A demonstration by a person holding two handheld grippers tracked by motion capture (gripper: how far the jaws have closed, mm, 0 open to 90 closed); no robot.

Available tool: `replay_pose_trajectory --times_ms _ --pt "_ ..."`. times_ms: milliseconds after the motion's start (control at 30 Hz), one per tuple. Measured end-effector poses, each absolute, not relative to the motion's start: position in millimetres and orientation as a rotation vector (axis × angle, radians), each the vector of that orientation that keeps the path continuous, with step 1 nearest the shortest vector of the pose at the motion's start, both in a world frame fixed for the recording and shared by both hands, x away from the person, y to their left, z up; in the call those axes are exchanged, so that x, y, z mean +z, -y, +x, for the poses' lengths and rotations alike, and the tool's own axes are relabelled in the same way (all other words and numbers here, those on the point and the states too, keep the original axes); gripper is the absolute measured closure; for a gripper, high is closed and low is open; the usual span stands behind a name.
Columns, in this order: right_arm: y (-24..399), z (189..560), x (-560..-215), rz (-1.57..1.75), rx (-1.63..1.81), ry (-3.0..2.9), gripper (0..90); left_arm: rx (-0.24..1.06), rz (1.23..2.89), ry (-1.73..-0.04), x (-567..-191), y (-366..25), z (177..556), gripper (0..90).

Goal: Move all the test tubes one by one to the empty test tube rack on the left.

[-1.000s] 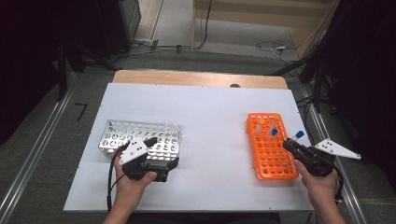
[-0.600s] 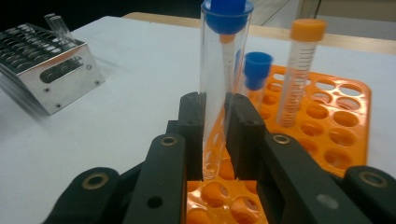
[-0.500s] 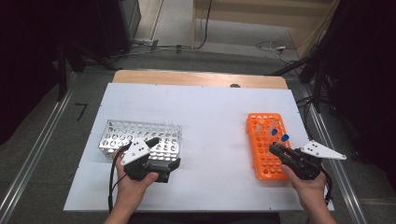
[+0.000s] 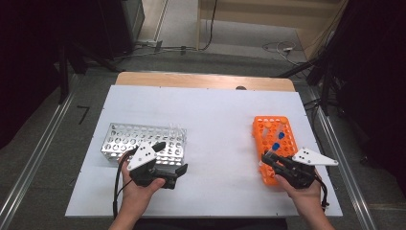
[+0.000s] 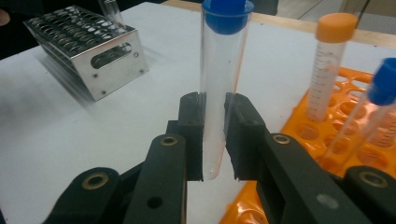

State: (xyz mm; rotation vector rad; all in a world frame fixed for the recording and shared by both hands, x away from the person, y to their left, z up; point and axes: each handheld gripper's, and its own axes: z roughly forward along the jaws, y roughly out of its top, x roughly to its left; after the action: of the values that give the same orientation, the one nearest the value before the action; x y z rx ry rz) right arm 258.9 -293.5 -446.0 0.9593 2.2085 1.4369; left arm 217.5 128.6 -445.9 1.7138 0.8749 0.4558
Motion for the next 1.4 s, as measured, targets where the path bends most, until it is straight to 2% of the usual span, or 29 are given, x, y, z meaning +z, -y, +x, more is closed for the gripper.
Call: replay_pose_trajectory --times_ms 800,1200,1400 --pt "245.2 244.1 -452.9 0.82 1.476 -2.371 75.0 0.388 1.738 -0.79 -444.4 -95.2 214.8 0.4" --pt "220.3 233.2 -455.0 0.746 1.507 -2.45 75.0 0.314 1.751 -0.747 -443.8 -66.1 213.2 17.7" --pt "210.7 228.0 -455.8 0.712 1.509 -2.486 75.0 0.239 1.741 -0.665 -441.8 -53.6 211.9 35.9"
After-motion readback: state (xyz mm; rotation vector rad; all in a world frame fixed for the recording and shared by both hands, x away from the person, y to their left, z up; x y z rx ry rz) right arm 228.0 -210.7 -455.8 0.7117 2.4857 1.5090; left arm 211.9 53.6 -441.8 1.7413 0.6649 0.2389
